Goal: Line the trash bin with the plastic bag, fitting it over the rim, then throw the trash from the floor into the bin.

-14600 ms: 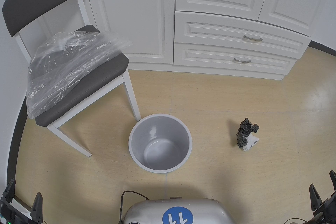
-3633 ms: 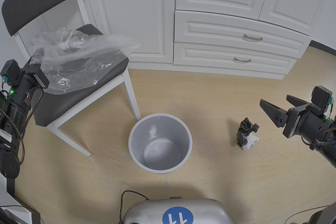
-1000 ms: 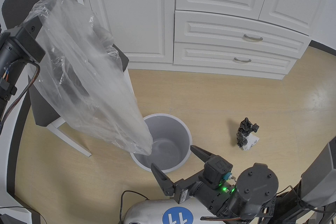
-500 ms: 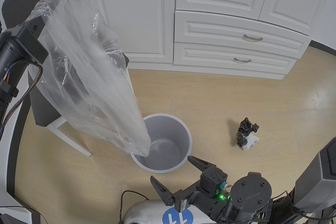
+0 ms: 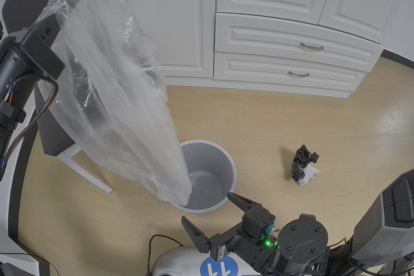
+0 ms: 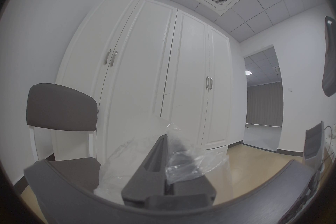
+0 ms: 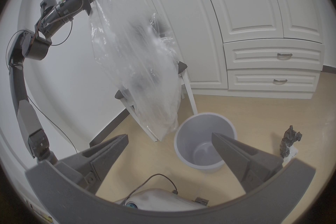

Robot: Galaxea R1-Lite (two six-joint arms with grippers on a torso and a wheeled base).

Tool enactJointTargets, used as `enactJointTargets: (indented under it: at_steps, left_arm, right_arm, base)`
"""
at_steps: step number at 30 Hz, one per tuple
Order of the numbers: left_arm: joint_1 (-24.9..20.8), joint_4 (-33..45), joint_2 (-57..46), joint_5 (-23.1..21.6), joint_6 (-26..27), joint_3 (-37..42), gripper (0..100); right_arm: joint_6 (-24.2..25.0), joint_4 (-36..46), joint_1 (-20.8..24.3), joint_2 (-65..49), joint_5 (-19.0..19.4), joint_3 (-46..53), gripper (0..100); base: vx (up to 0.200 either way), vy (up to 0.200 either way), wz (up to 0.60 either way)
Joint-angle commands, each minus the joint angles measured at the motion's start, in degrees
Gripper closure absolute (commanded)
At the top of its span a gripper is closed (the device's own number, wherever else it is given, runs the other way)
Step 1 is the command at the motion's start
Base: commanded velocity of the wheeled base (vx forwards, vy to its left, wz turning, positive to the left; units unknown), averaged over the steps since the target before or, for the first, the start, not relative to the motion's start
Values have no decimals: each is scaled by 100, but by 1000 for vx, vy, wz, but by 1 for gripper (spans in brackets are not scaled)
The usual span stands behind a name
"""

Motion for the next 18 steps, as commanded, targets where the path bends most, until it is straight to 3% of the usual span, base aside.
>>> enactJointTargets:
  at_steps: [1, 14, 18]
  left_arm:
    - [-34, -31, 68, -1, -1, 0, 100]
    - [-43, -31, 86, -1, -1, 0, 100]
    - [-43, -31, 86, -1, -1, 0, 100]
  right_arm:
    - [17, -217, -39, 280, -6, -155, 0]
    - [289, -217, -30, 587, -32, -489, 0]
    - [500, -217, -83, 570, -208, -911, 0]
  base:
    - [0, 0, 0]
    - [0, 0, 0]
    - [0, 0, 0]
